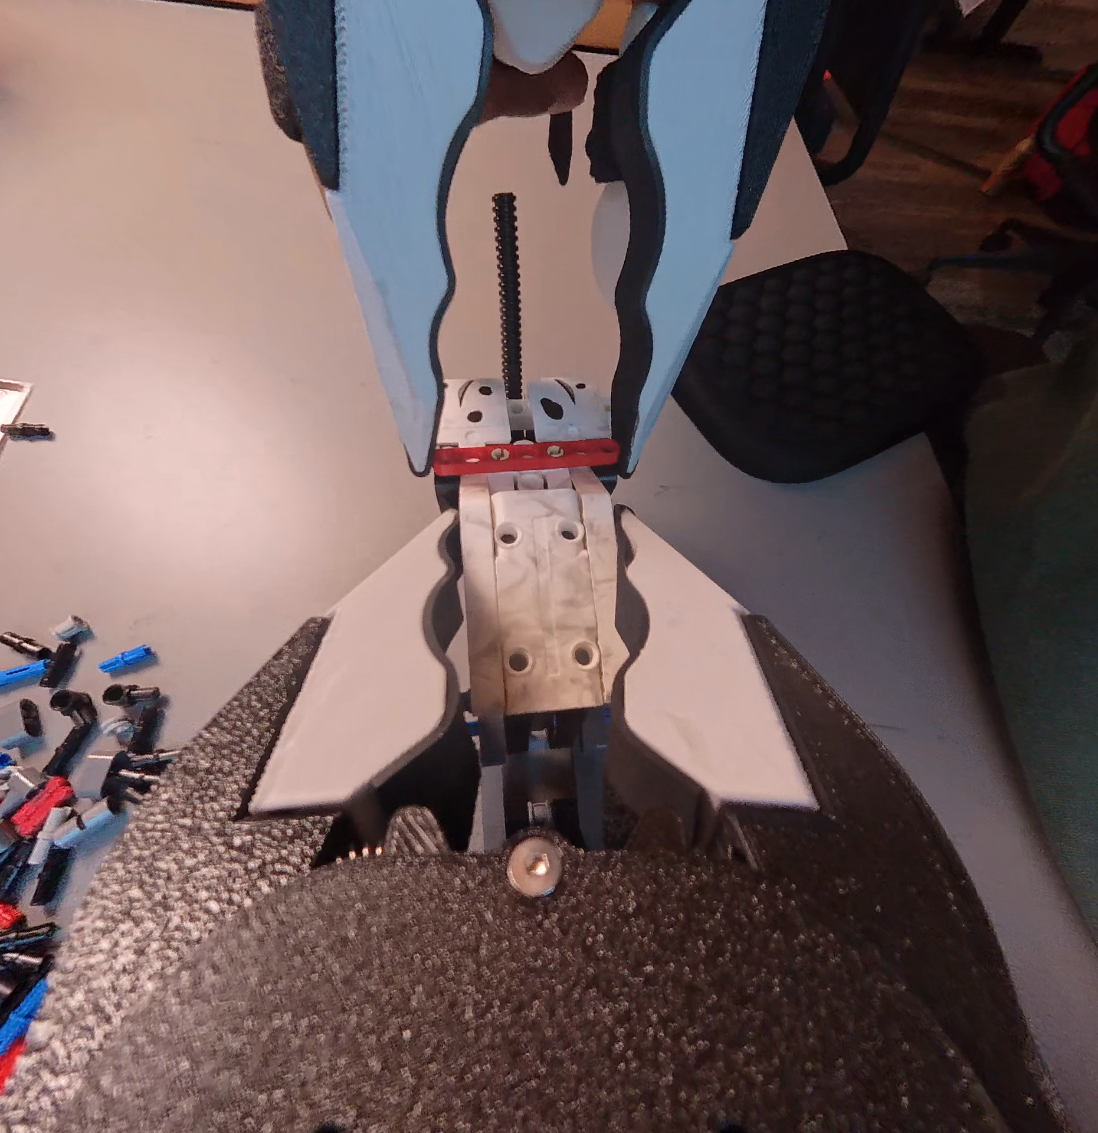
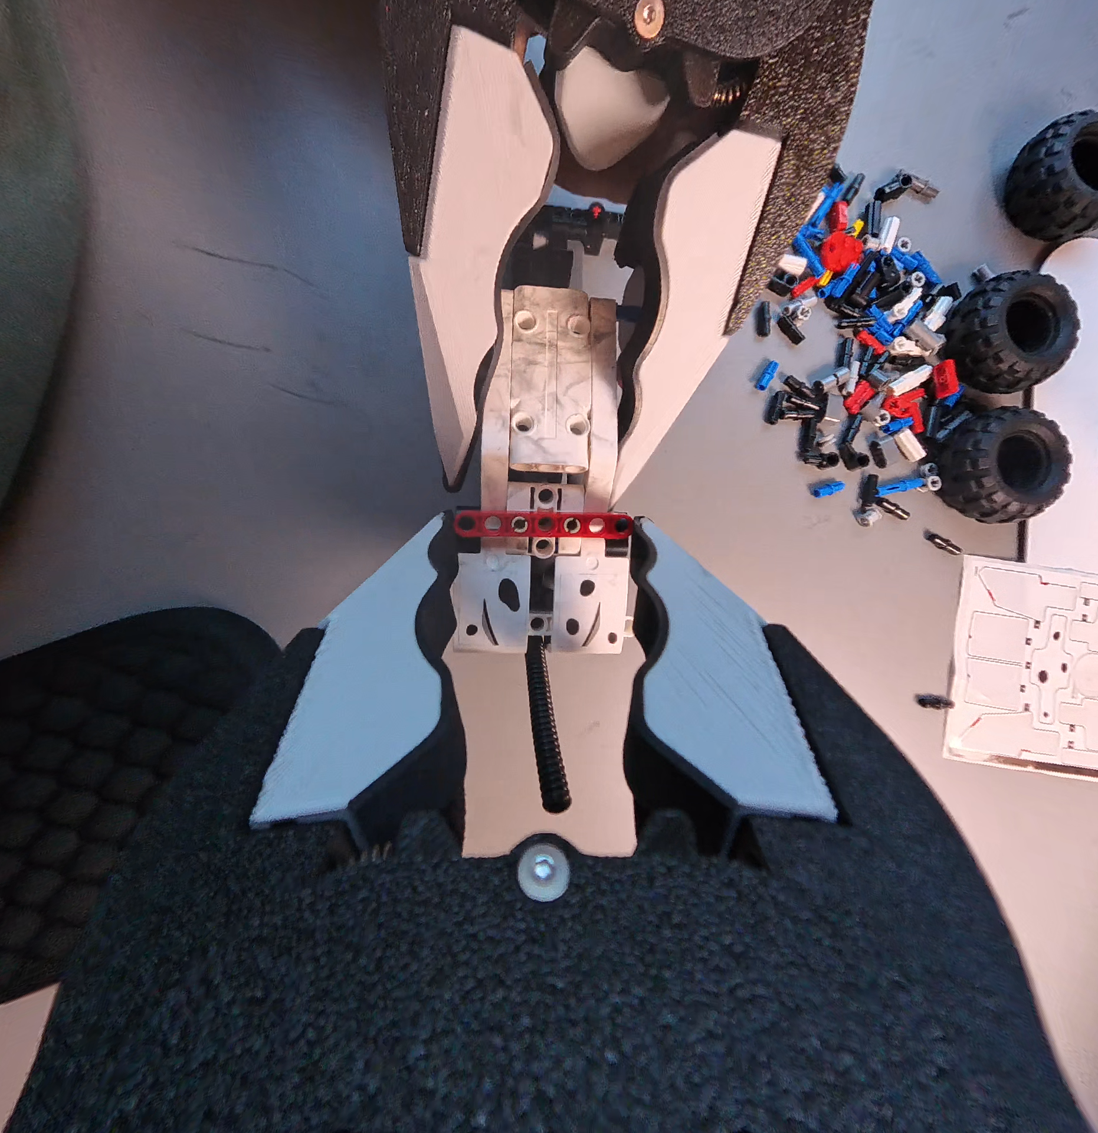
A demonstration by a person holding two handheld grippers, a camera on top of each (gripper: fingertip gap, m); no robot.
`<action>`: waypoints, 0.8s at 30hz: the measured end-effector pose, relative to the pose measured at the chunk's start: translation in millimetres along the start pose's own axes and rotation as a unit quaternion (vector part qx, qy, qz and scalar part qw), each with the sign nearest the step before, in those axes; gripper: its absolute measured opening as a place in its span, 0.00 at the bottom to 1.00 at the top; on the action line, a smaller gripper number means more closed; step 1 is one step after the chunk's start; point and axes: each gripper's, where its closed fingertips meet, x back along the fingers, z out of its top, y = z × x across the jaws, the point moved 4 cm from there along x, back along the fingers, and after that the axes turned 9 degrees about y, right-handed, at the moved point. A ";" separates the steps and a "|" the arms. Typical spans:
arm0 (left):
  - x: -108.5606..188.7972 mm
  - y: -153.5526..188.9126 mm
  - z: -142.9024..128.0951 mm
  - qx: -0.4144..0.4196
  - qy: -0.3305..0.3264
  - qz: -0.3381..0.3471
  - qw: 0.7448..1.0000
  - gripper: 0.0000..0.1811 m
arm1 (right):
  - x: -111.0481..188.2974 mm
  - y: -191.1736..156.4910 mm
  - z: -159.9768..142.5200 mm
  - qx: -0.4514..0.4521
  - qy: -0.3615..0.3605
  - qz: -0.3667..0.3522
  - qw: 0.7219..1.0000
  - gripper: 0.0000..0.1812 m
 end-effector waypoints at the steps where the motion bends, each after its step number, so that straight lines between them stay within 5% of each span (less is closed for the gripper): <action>1: -0.3 1.2 -0.7 0.005 -0.007 -0.002 1.000 0.26 | 0.5 -0.9 -0.4 -0.004 0.008 -0.002 1.000 0.30; 24: -2.6 17.6 3.7 0.040 -0.021 -0.039 0.998 0.25 | 18.1 -13.8 0.6 -0.061 0.106 0.024 0.992 0.29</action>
